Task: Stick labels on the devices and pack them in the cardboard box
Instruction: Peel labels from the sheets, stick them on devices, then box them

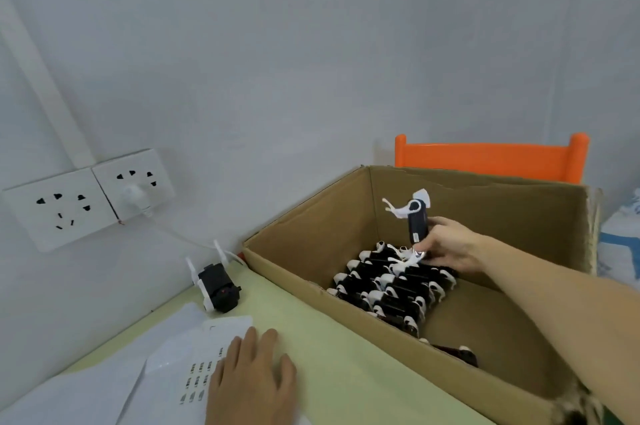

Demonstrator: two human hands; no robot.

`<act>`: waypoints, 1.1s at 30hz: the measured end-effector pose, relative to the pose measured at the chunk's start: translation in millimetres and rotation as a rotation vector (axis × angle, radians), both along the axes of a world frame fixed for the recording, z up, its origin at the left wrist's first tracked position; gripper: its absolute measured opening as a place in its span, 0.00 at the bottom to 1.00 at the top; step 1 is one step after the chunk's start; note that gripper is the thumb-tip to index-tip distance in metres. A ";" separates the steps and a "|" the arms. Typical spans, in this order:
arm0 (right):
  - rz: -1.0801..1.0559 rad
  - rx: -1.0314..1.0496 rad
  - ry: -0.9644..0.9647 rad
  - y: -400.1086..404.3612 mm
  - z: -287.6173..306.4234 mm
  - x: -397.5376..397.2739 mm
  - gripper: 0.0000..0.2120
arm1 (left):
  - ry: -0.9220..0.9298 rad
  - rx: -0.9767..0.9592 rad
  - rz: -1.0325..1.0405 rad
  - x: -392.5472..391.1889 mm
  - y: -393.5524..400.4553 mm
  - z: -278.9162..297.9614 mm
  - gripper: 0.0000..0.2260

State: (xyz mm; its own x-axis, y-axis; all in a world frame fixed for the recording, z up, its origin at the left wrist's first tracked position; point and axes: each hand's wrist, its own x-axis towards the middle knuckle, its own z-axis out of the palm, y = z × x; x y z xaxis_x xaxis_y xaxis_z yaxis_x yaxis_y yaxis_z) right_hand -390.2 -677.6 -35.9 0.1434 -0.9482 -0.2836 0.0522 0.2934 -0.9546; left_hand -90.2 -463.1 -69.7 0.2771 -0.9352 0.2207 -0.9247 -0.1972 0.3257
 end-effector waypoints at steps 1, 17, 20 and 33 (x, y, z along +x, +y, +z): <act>-0.003 0.027 0.127 -8.0 -10.3 -3.7 0.28 | -0.016 0.012 0.002 -0.5 -3.6 2.8 0.20; 0.471 0.006 1.665 -30.8 -121.2 -15.0 0.39 | -0.019 0.089 0.017 6.6 -14.7 0.0 0.20; 0.522 0.011 1.714 -27.1 -130.4 -22.1 0.40 | -0.025 0.090 0.024 6.1 -13.4 -3.5 0.20; 0.595 -0.098 1.706 -21.2 -154.1 -10.8 0.27 | -0.061 0.111 0.055 3.2 -6.7 -0.9 0.21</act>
